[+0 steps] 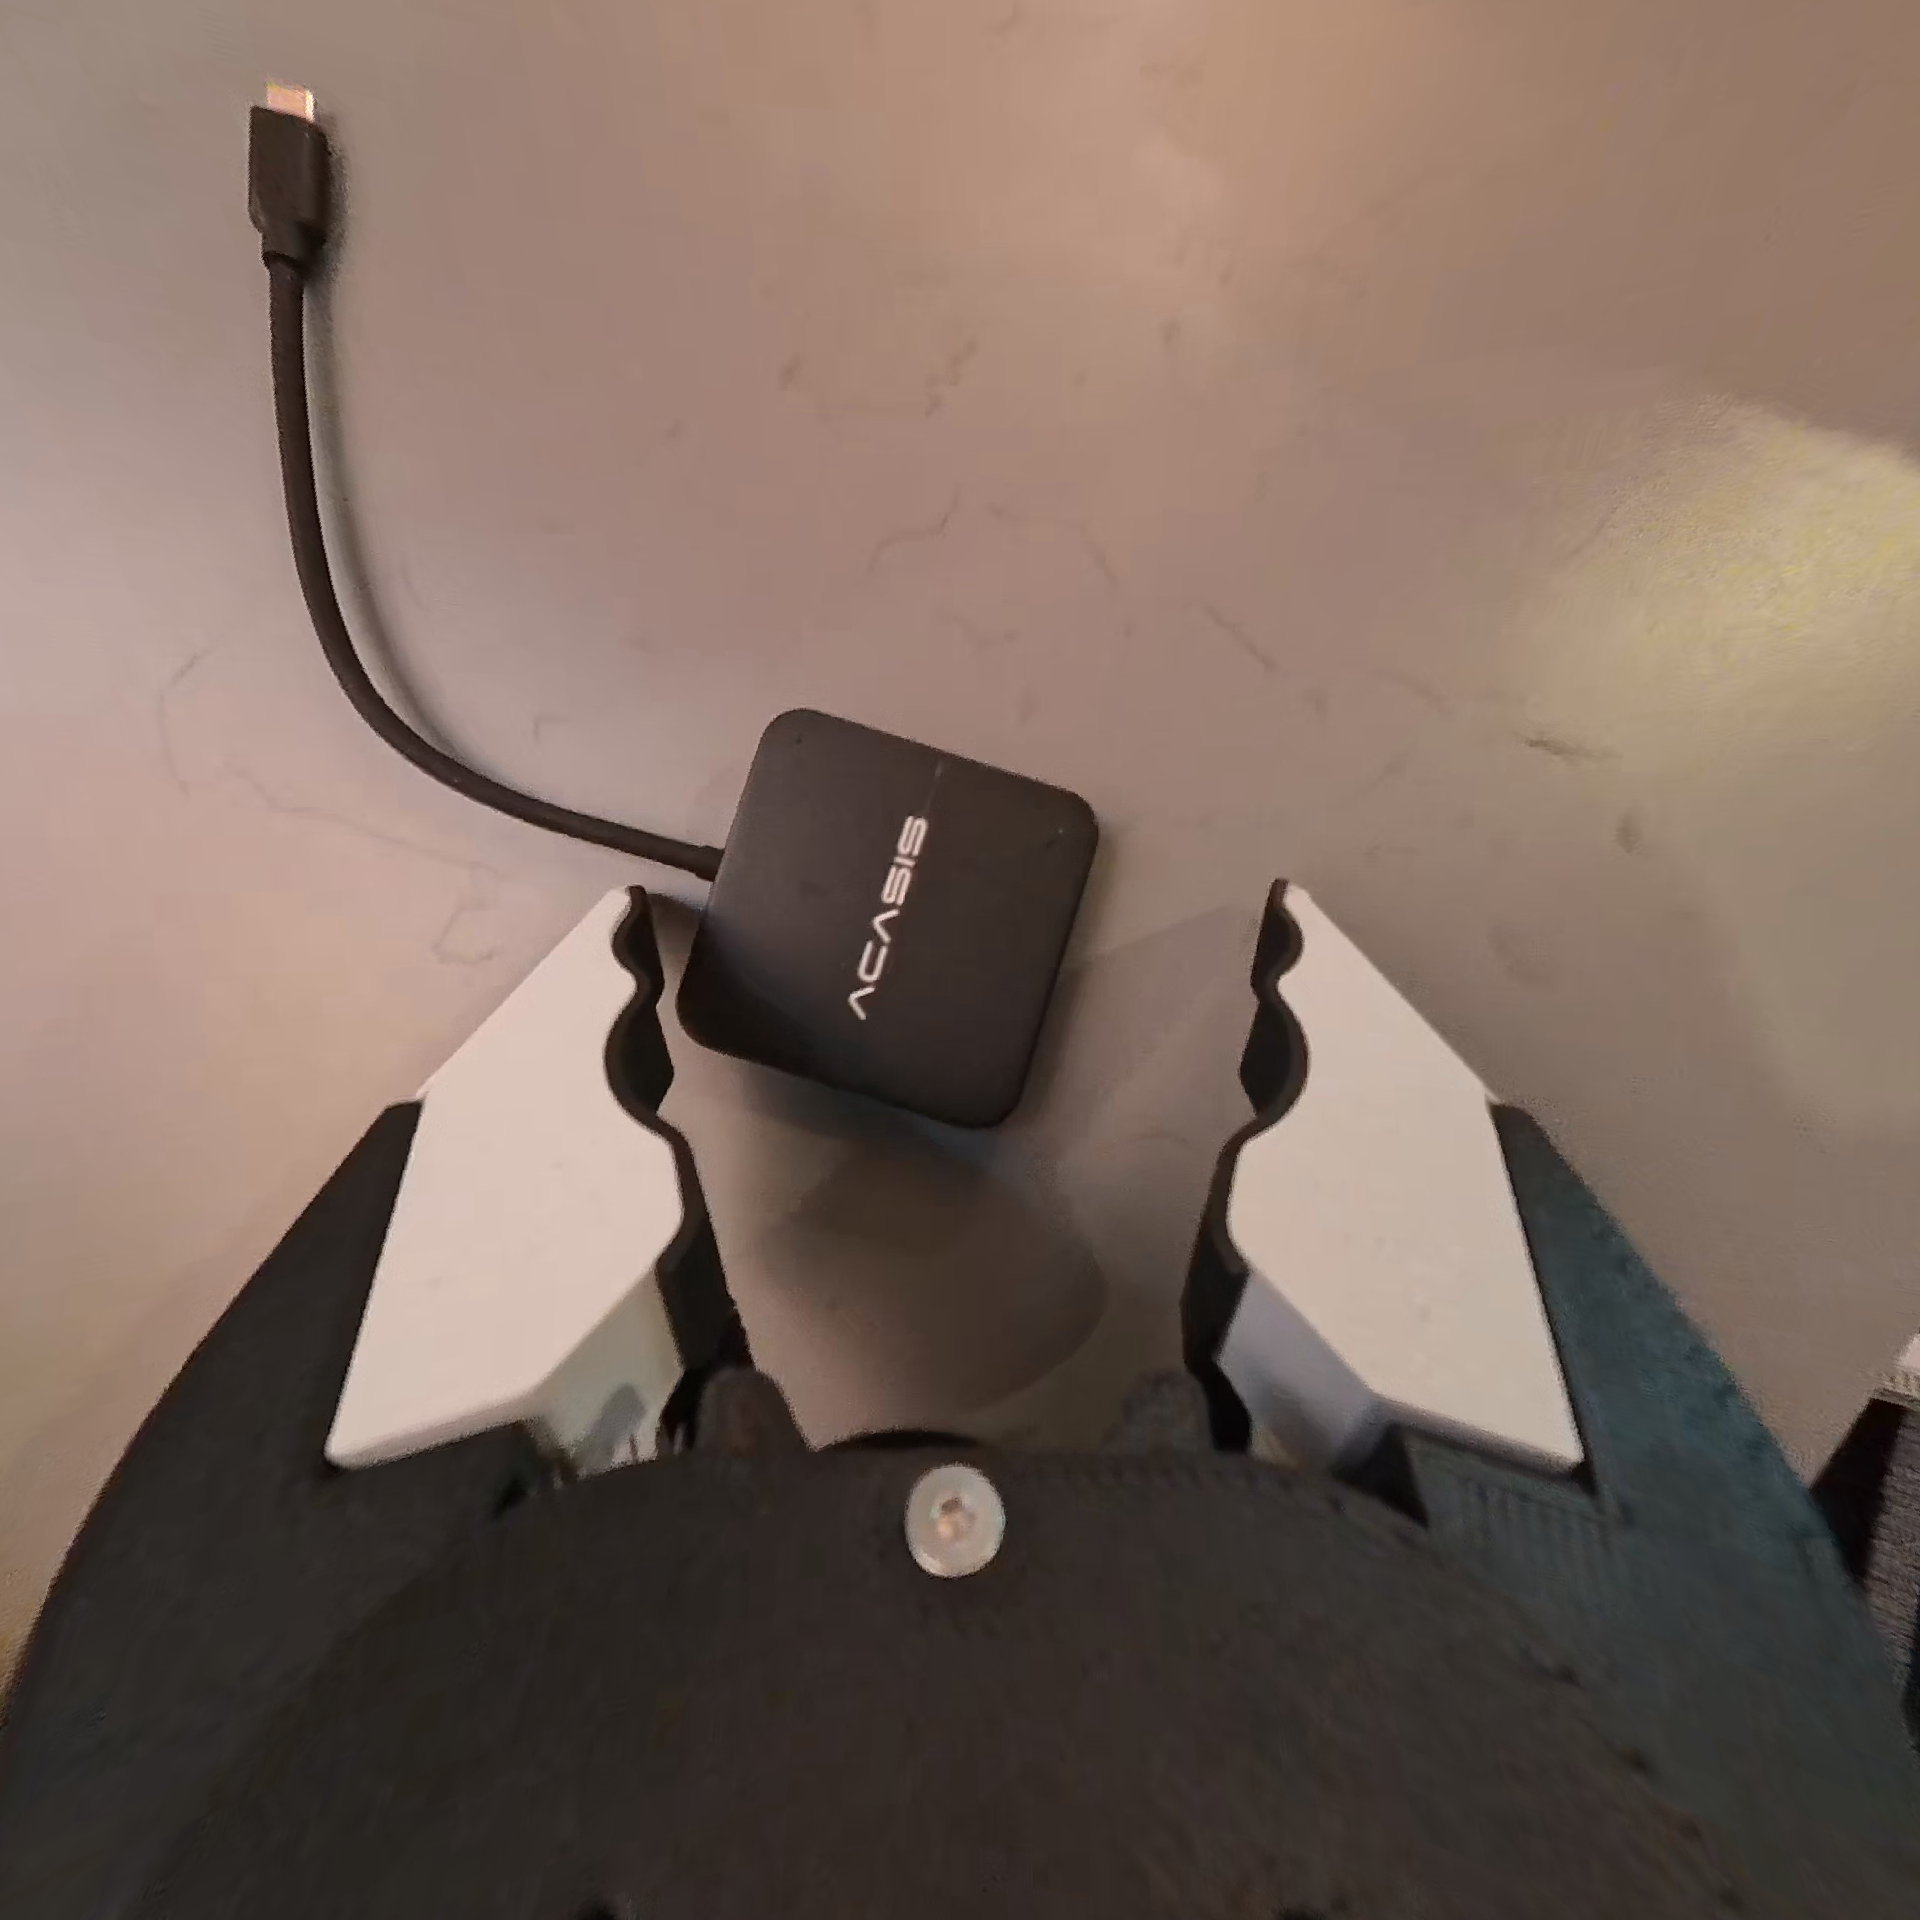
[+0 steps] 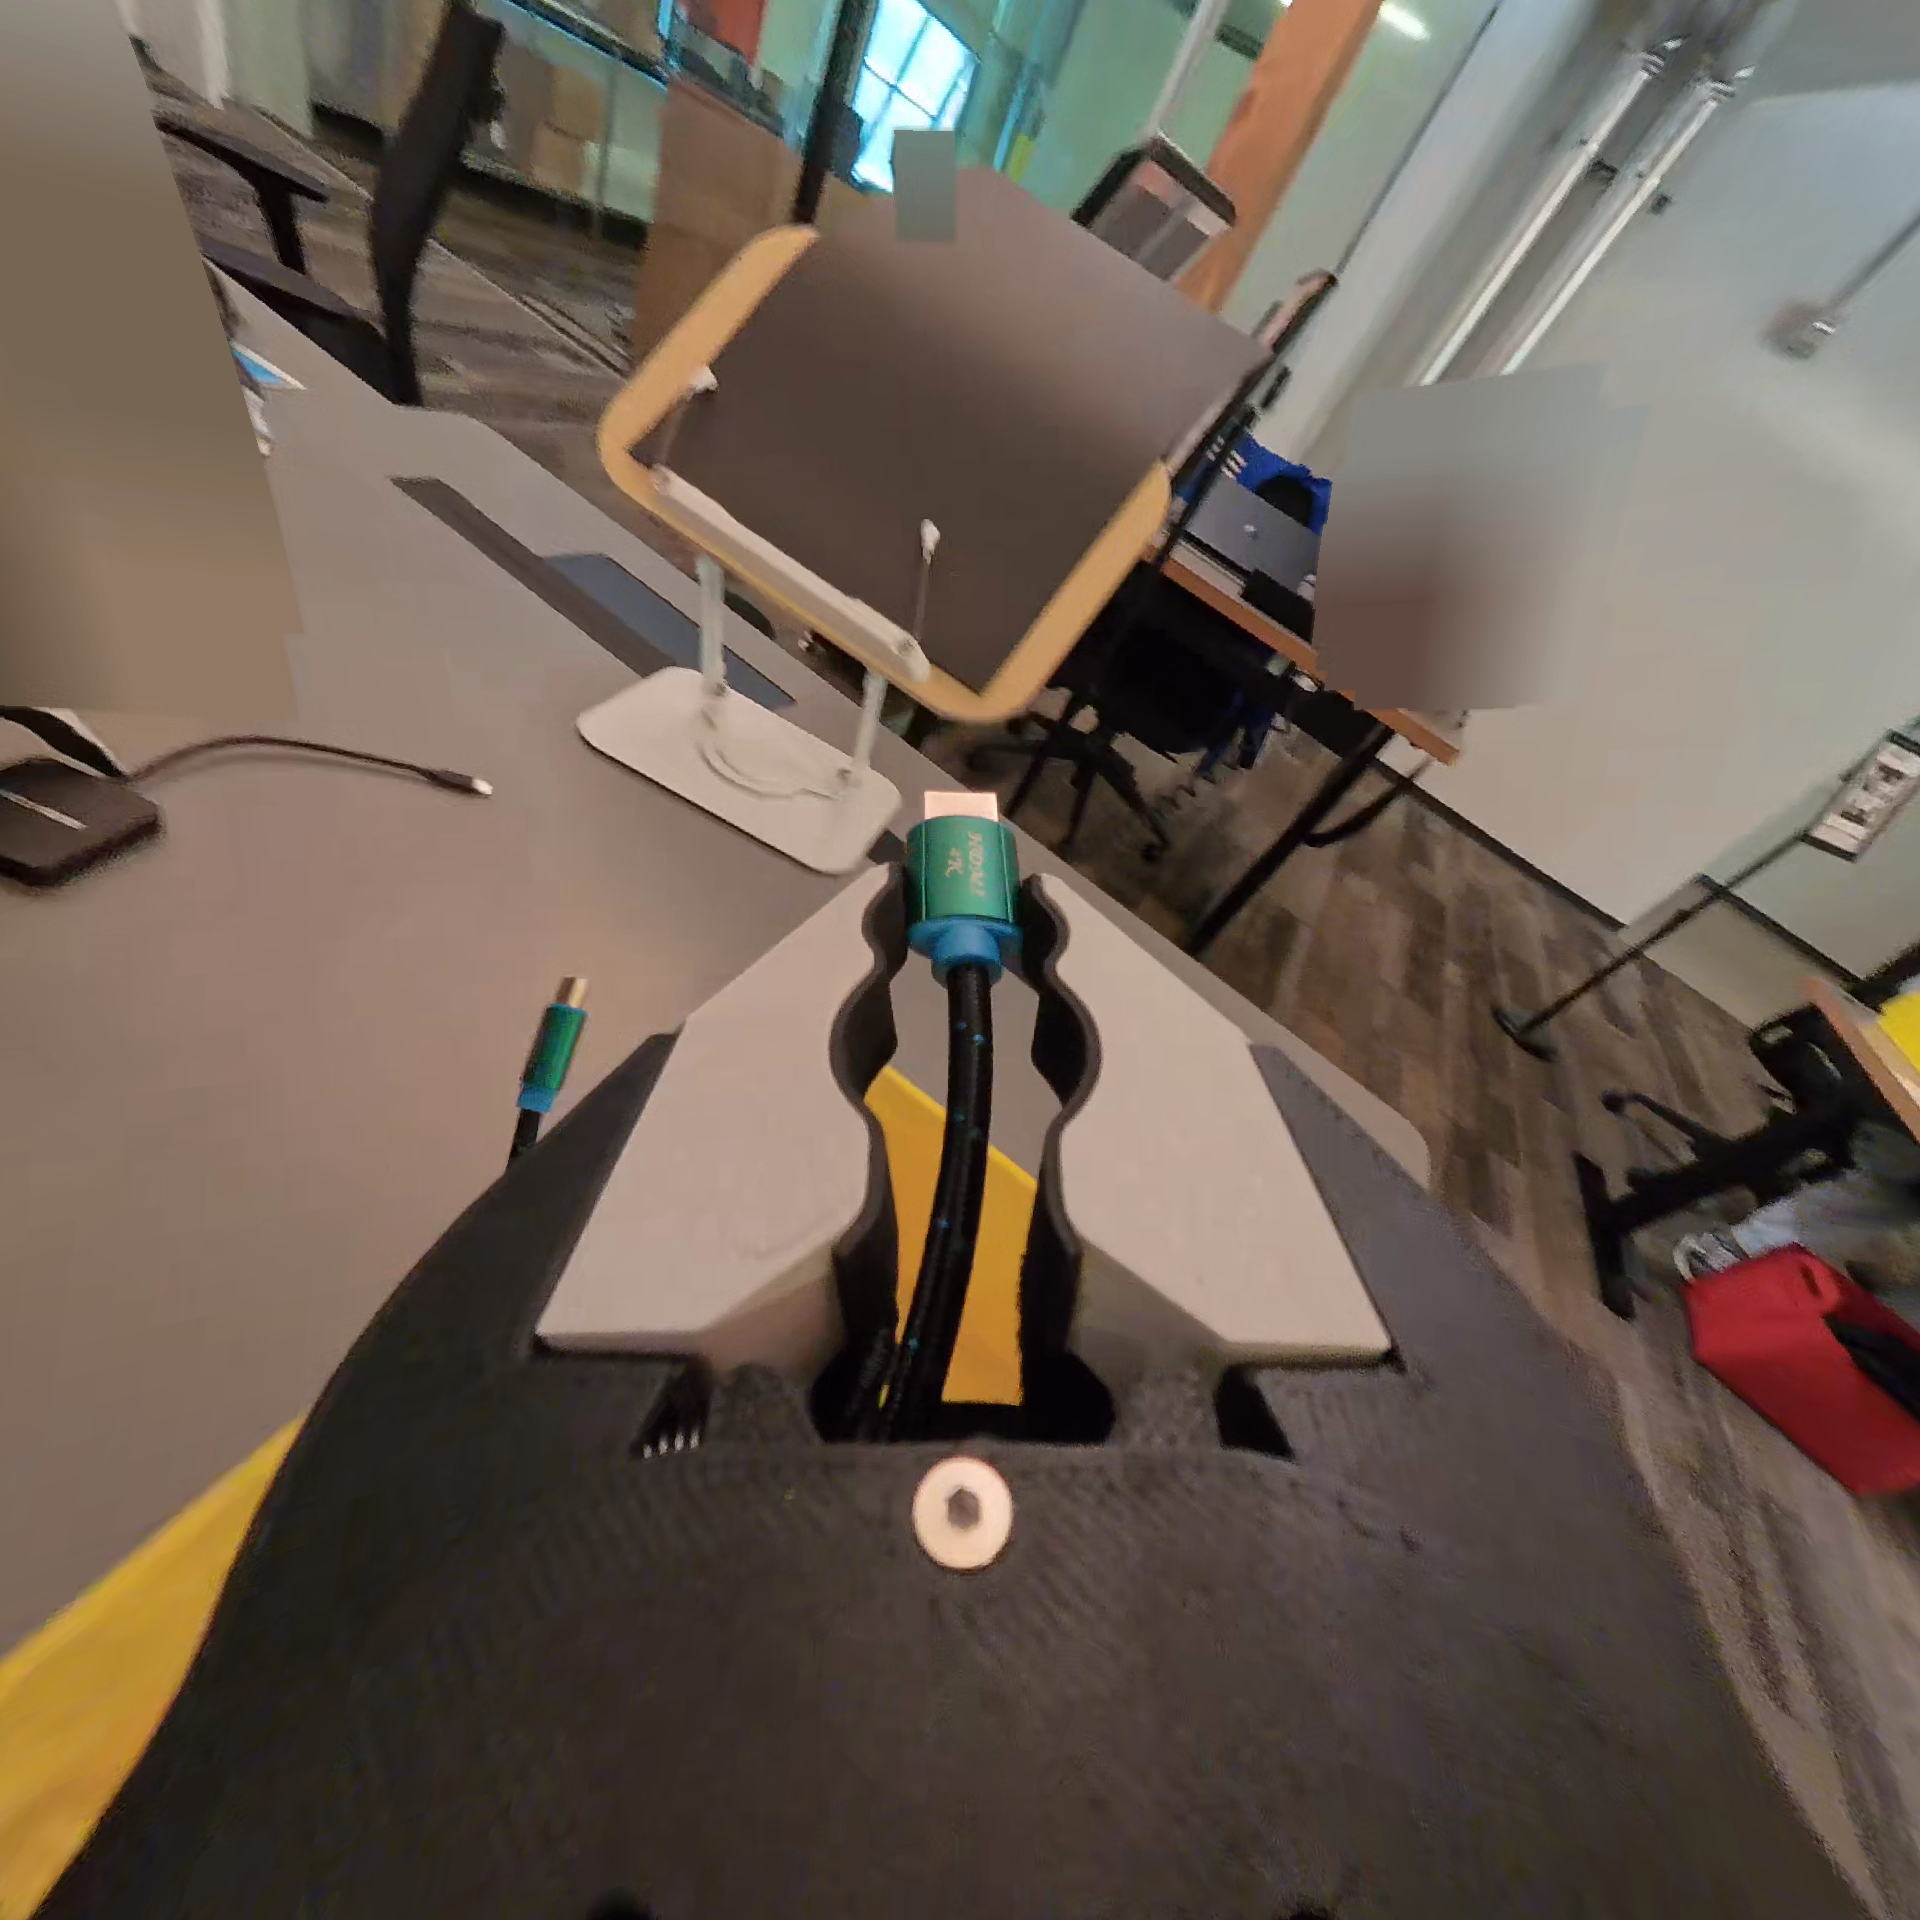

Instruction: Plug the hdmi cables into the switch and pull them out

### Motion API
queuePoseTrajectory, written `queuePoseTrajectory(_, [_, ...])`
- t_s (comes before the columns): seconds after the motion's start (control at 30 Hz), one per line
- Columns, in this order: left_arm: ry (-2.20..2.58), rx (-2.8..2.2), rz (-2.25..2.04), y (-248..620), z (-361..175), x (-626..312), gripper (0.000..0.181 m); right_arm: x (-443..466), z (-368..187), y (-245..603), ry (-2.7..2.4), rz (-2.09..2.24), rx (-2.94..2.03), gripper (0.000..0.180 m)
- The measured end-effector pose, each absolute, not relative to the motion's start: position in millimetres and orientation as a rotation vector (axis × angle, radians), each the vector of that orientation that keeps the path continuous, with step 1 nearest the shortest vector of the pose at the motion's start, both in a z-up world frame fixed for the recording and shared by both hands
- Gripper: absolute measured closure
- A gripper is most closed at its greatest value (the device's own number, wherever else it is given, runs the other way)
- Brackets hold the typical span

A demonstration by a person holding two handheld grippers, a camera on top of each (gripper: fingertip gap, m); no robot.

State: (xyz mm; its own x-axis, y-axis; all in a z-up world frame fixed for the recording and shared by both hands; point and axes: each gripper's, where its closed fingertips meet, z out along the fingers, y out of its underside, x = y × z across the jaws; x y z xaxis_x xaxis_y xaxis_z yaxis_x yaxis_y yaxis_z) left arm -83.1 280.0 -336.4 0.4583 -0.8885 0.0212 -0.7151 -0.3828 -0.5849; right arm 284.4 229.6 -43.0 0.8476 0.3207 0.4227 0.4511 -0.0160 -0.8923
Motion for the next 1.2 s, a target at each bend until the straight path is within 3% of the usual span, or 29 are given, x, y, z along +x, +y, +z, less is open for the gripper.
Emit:
queuePoseTrajectory(0.53, [1.319, -2.205, -0.432, 282, -337, -80, 0.073, 327, -220, 219, -0.793, -0.34, -2.066, 0.161])
queuePoseTrajectory(0.67, [1.313, -2.181, -0.445, 281, -334, -78, 0.098, 335, -249, 211, -0.82, -0.301, -2.305, 0.159])
queuePoseTrajectory(0.73, [1.315, -2.167, -0.452, 281, -333, -77, 0.11, 327, -245, 212, -0.844, -0.242, -2.303, 0.151])
queuePoseTrajectory(0.97, [1.322, -2.162, -0.451, 280, -333, -76, 0.111, 335, -225, 205, -0.85, -0.303, -2.365, 0.124])
queuePoseTrajectory(1.2, [1.332, -2.13, -0.446, 278, -331, -70, 0.112, 262, -165, 209, -0.892, -0.105, -2.136, 0.137])
